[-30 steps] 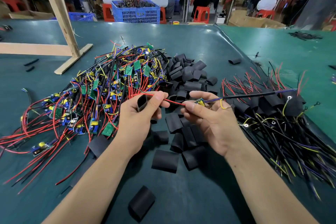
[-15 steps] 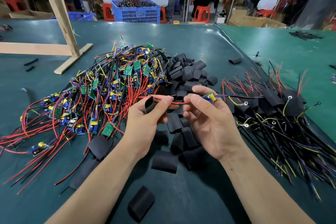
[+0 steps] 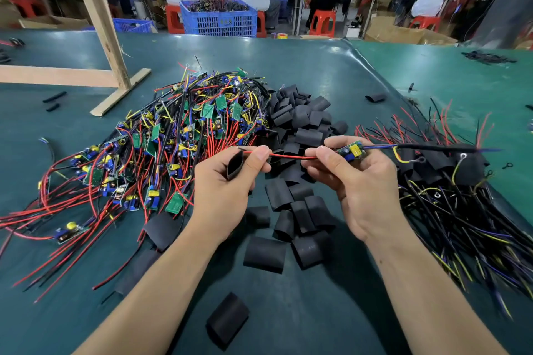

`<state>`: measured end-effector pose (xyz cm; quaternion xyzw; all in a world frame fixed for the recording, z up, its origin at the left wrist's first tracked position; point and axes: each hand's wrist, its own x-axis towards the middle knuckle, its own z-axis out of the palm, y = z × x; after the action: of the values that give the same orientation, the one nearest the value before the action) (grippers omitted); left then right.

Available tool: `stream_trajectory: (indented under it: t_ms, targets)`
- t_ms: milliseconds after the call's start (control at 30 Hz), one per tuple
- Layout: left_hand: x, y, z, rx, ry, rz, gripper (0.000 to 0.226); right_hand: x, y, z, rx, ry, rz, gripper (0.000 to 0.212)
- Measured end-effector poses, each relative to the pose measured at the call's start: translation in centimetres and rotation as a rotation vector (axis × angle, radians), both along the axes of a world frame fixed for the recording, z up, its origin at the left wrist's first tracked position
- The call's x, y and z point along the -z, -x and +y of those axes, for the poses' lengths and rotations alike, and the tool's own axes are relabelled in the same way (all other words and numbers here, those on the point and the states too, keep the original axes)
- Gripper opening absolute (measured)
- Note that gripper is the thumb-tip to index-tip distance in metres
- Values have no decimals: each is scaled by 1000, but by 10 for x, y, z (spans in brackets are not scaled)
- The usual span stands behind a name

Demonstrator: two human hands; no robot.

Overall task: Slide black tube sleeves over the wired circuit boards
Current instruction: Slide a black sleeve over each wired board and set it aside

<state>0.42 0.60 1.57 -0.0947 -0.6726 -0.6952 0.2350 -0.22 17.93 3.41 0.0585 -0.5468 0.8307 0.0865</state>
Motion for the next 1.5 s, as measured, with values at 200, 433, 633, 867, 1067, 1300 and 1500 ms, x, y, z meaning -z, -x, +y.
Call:
stream_trajectory:
  t_ms: [200, 433, 633, 867, 1067, 1300, 1500]
  targets:
    - [4, 4, -2, 32, -83, -94, 21, 1, -1, 1, -107, -75, -51, 17]
    - [17, 10, -15, -232, 387, -61, 26, 2, 3, 6, 81, -174, 55, 8]
    - [13, 6, -21, -255, 603, -4, 52, -3, 7, 22, 176, -130, 124, 11]
    - [11, 3, -20, -315, 664, 5, 54, -9, 5, 25, 161, -74, 154, 6]
    - [10, 1, -17, -376, 751, 43, 51, -3, 2, 8, 109, -128, 129, 6]
    - [11, 2, -17, -468, 817, 23, 50, 4, -1, -4, 214, -142, 149, 7]
    - [12, 6, -20, -585, 852, -11, 41, 3, -5, -6, 167, -220, 157, 7]
